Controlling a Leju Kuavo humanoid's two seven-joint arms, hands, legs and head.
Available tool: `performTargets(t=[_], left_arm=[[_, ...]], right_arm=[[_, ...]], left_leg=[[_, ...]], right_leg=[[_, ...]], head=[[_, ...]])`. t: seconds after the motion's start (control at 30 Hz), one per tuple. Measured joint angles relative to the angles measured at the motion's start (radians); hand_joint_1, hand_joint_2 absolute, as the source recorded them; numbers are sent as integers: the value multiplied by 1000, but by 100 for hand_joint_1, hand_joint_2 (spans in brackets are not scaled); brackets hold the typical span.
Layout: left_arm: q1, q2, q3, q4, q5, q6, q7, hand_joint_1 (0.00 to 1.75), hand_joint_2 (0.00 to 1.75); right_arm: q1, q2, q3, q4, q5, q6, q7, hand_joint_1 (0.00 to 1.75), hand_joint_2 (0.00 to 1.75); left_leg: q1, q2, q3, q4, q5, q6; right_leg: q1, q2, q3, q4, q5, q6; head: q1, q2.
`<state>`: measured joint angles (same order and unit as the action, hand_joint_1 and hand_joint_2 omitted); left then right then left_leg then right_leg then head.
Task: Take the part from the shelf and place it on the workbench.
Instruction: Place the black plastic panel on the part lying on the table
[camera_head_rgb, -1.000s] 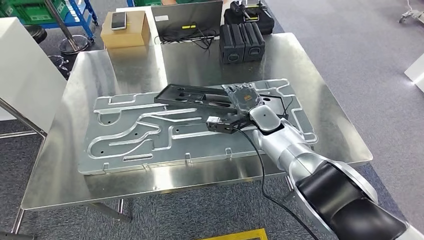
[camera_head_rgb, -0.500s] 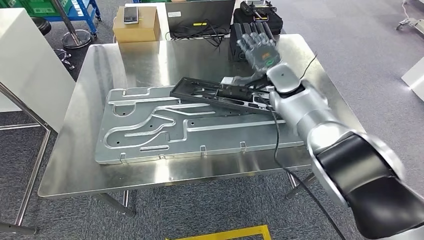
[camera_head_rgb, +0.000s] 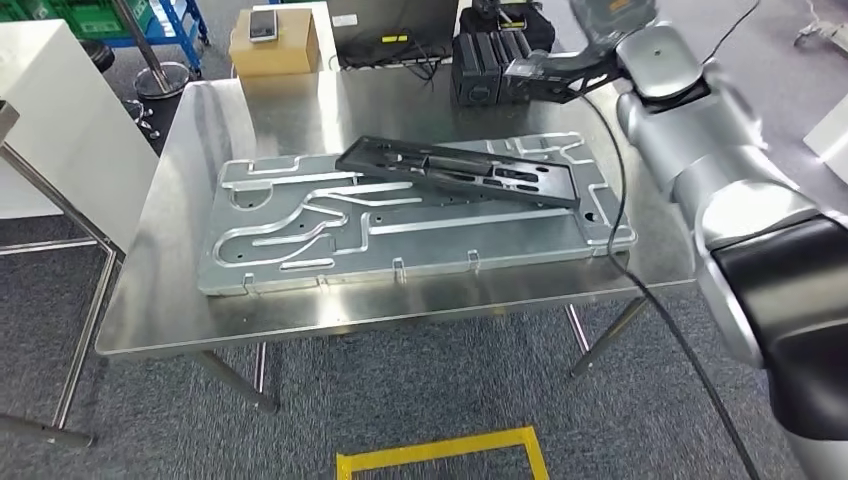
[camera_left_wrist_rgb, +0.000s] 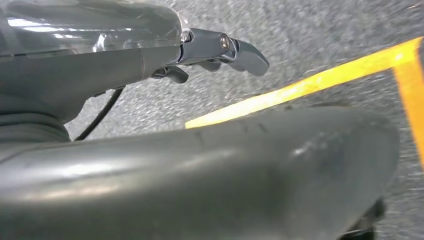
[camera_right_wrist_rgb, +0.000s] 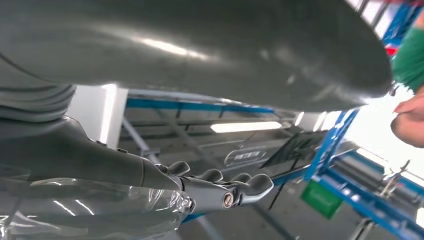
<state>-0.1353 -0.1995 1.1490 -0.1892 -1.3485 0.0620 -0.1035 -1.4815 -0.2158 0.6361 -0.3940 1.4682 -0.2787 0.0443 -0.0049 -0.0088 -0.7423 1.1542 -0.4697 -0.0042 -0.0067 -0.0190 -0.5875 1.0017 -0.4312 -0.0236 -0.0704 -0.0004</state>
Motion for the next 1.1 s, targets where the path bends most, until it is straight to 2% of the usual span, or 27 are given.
performTargets(t=[0.03,0.07,0.1,0.13,0.17,0.2,0.27,0.33,0.37,0.4,0.43,0.47,0.53,0.57,0.6,0.63,0.67,0.7,0.77,0.8,0.87,0.9,0.93,0.97,1.03,1.07,1.1], left_arm=[[-1,0,0,0,0,0,-1,0,0],[-3,0,0,0,0,0,-2,0,0],[-5,0,0,0,0,0,-5,0,0],[-8,0,0,0,0,0,-8,0,0],[-11,0,0,0,0,-1,-10,0,0],[-15,0,0,0,0,-1,-11,0,0],[-23,0,0,0,-1,-1,-11,0,0],[-25,0,0,0,-2,-2,-11,0,0],[-25,0,0,0,-2,-2,-10,0,0],[-26,0,0,0,-1,-1,-9,0,0],[-27,1,0,0,0,-1,-9,0,0],[-28,1,0,0,3,0,-8,0,0],[-27,1,0,0,11,3,-7,0,0],[-23,1,0,0,15,4,-7,0,0],[-18,1,0,0,19,5,-6,0,0],[-13,2,1,0,23,7,-6,0,0],[-9,2,2,0,26,8,-5,0,0],[-6,2,4,0,31,9,-5,0,0],[-5,2,7,0,38,11,-6,0,0],[-3,2,9,0,41,13,-6,0,0],[2,2,16,0,46,17,-7,0,0],[4,2,20,0,47,19,-8,0,0],[7,2,22,0,48,21,-8,0,0],[8,2,23,0,48,22,-8,0,0],[8,2,23,0,48,24,-8,0,0],[8,2,24,0,48,25,-8,0,0],[8,2,24,0,48,26,-8,0,0]], right_arm=[[-10,-18,-5,-5,-3,-1,-11,0,0],[-16,-35,-11,-10,-8,-4,-20,0,0],[-18,-51,-19,-15,-18,-9,-28,0,0],[-15,-68,-29,-24,-36,-19,-39,0,0],[-6,-87,-43,-39,-61,-32,-55,0,0],[7,-111,-64,-60,-90,-47,-74,0,0],[33,-163,-115,-106,-141,-70,-111,0,0],[48,-202,-154,-136,-162,-80,-130,0,0],[55,-215,-166,-147,-166,-82,-134,0,0],[65,-229,-175,-159,-170,-87,-137,0,0],[81,-244,-184,-175,-178,-96,-140,0,0],[106,-262,-197,-199,-189,-111,-142,0,0],[177,-299,-239,-266,-214,-144,-140,0,0],[221,-316,-265,-305,-223,-156,-137,0,0],[269,-328,-293,-345,-227,-162,-134,0,0],[317,-336,-322,-387,-227,-165,-132,0,0],[360,-342,-347,-424,-226,-166,-132,0,0],[399,-349,-374,-460,-225,-169,-134,0,0],[461,-358,-426,-519,-224,-182,-141,0,0],[491,-362,-453,-545,-224,-193,-147,0,0],[550,-362,-496,-588,-220,-213,-158,0,0],[576,-359,-512,-607,-216,-220,-162,0,0],[604,-354,-524,-627,-210,-226,-164,0,0],[633,-349,-538,-646,-206,-231,-165,0,0],[702,-342,-576,-687,-202,-242,-167,0,0],[739,-339,-598,-704,-204,-249,-168,0,0],[776,-336,-620,-719,-209,-255,-169,0,0]], left_leg=[[5,1,-11,69,-43,-5],[10,2,-13,125,-62,-11],[14,3,-3,154,-58,-16],[18,3,24,148,-36,-19],[22,3,67,108,-13,-22],[24,3,122,42,-6,-23],[22,0,213,-89,-27,-16],[16,-4,235,-135,-42,0],[15,-3,229,-134,-33,10],[14,0,223,-137,-23,20],[14,4,214,-140,-11,30],[14,7,202,-142,2,39],[10,7,174,-141,27,48],[8,3,159,-140,38,49],[6,-2,144,-140,49,48],[4,-8,129,-139,60,47],[2,-14,115,-138,71,45],[1,-20,102,-137,82,43],[-3,-35,83,-137,103,36],[-2,-45,77,-139,113,31],[2,-64,70,-146,132,19],[4,-64,64,-143,127,13],[5,-54,54,-127,104,9],[5,-39,41,-92,61,4],[9,-11,12,27,-44,-6],[10,-6,3,90,-76,-12],[12,-3,4,135,-81,-16]], right_leg=[[0,-3,-15,0,12,1],[-1,-5,-29,1,23,3],[-2,-6,-45,2,34,5],[-4,-6,-60,3,46,9],[-7,-5,-74,5,57,14],[-9,-4,-86,7,67,21],[-9,-7,-99,13,83,36],[-9,-13,-102,12,99,51],[-12,-13,-104,10,105,58],[-15,-9,-110,16,96,64],[-18,-4,-120,37,67,67],[-19,2,-136,80,21,71],[-19,9,-170,212,-76,74],[-18,11,-180,272,-99,75],[-17,13,-177,306,-98,74],[-17,16,-157,305,-79,70],[-16,20,-122,272,-55,65],[-16,35,-70,208,-42,58],[-13,65,25,73,-53,47],[-10,73,53,29,-64,44],[-4,55,59,6,-57,35],[-4,42,56,-1,-47,28],[-5,30,49,-5,-35,19],[-7,17,39,-10,-23,13],[-6,-6,15,-11,-1,8],[-5,-17,1,-10,9,9],[-5,-26,-14,-9,20,11]], head=[[0,0],[0,0],[0,0],[0,0],[0,0],[0,0],[0,0],[0,0],[0,0],[0,0],[0,0],[0,0],[0,0],[0,0],[0,0],[0,0],[0,0],[0,0],[0,0],[0,0],[0,0],[0,0],[-1,0],[-1,0],[-2,0],[-2,0],[-2,0]])
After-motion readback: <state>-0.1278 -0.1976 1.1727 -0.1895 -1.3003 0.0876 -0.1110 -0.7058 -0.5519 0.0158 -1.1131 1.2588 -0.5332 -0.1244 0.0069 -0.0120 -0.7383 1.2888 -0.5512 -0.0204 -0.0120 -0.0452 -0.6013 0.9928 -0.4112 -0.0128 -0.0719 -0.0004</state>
